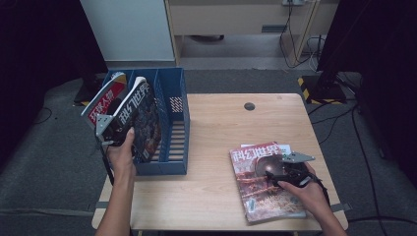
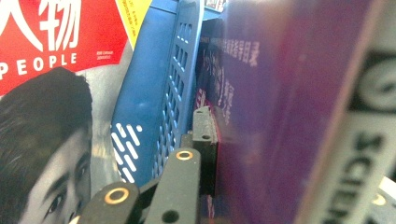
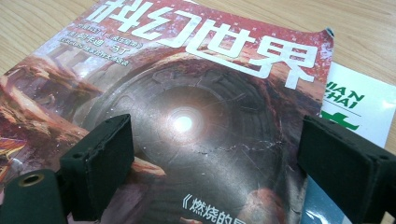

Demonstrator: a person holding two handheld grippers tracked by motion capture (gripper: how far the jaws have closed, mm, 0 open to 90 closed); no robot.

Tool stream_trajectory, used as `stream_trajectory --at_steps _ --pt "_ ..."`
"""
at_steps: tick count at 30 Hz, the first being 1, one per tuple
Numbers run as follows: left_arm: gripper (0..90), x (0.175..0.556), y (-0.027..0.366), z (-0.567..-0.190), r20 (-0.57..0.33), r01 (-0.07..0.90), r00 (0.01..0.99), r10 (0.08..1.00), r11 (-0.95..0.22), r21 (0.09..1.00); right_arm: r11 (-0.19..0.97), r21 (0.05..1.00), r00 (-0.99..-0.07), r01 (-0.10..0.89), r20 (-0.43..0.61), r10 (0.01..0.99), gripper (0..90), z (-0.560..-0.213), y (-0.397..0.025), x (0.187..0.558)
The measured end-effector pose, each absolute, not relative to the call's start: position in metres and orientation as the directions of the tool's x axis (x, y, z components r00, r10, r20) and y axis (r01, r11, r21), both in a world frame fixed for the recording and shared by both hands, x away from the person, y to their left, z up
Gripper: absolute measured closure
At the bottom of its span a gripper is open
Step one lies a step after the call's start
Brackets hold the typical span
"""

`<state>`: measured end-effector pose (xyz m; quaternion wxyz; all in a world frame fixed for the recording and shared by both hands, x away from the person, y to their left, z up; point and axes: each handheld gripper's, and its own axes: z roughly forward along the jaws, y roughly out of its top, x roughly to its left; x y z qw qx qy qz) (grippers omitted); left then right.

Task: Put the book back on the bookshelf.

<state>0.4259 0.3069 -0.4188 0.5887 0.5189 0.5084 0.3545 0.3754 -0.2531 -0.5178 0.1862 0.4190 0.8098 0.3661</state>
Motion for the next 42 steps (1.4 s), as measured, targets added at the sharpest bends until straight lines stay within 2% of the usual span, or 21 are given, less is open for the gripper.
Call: stream_trajectory --at_steps 36,42 --pt "80.6 0.4340 0.3067 -0.4217 -0.215 0.069 0.201 0.956 0.205 0.976 0.381 0.751 -0.580 0.540 0.004 0.814 11.1 -0.5180 -0.2533 0.3752" --pt "71.1 0.4300 0.3048 -0.4187 -0.203 0.066 0.197 0.959 0.193 0.979 0.381 0.751 -0.580 0.540 0.004 0.814 11.1 -0.5180 -0.2532 0.3752"
